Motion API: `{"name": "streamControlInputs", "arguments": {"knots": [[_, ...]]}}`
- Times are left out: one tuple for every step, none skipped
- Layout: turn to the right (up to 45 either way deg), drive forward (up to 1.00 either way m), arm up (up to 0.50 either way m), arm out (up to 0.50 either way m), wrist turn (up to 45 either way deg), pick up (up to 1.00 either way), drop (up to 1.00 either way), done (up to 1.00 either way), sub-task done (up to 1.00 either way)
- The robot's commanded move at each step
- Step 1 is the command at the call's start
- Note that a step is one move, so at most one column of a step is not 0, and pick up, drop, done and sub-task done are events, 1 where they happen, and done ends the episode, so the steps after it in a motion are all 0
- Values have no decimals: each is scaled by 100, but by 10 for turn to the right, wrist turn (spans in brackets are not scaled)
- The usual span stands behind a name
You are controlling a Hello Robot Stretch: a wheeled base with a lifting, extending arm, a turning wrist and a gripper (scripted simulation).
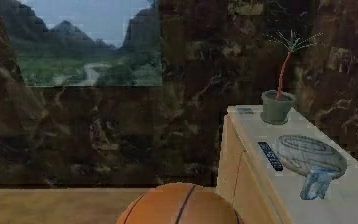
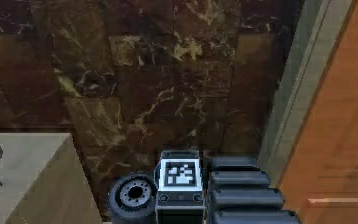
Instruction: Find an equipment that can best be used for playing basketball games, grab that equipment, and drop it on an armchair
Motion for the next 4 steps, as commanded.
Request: {"name": "streamControlInputs", "arguments": {"knots": [[-420, 0, 0, 0, 0, 0, 0, 0, 0], [-30, 0, 0, 0, 0, 0, 0, 0, 0], [0, 100, 0, 0, 0, 0, 0, 0, 0], [-30, 0, 0, 0, 0, 0, 0, 0, 0]]}}
